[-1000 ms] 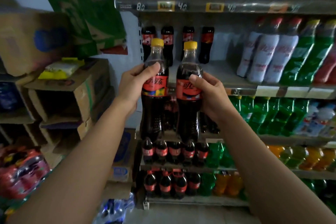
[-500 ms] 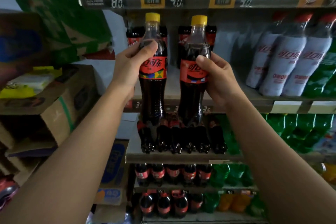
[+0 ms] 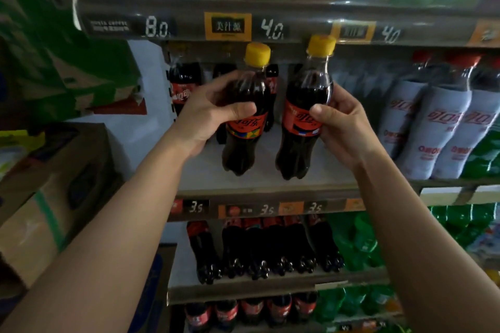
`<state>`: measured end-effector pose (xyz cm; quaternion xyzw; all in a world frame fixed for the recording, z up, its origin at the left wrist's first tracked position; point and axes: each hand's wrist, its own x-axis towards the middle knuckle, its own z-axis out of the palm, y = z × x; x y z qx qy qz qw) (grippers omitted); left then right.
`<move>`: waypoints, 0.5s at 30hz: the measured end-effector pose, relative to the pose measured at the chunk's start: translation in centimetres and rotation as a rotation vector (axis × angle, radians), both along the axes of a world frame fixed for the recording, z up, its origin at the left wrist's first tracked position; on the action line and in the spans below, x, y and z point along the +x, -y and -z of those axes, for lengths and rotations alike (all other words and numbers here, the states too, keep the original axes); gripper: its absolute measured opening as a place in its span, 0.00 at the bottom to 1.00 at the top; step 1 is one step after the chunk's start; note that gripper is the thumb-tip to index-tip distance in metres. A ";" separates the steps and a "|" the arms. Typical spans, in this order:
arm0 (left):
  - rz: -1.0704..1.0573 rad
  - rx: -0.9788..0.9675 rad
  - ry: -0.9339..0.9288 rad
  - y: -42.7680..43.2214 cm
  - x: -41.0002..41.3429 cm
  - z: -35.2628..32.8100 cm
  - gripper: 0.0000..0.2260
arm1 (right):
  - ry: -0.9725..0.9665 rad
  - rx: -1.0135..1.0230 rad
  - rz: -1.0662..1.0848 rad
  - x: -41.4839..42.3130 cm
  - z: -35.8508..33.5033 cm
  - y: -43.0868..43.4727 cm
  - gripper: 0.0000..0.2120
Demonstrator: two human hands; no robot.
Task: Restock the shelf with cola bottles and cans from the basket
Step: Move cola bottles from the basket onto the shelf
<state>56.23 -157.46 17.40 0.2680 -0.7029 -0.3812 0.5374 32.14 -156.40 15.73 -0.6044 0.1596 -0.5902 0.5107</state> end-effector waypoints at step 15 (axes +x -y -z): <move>-0.070 0.163 -0.140 6.7 -4.6 1.2 0.21 | -0.065 0.087 0.204 -4.2 1.2 6.0 0.29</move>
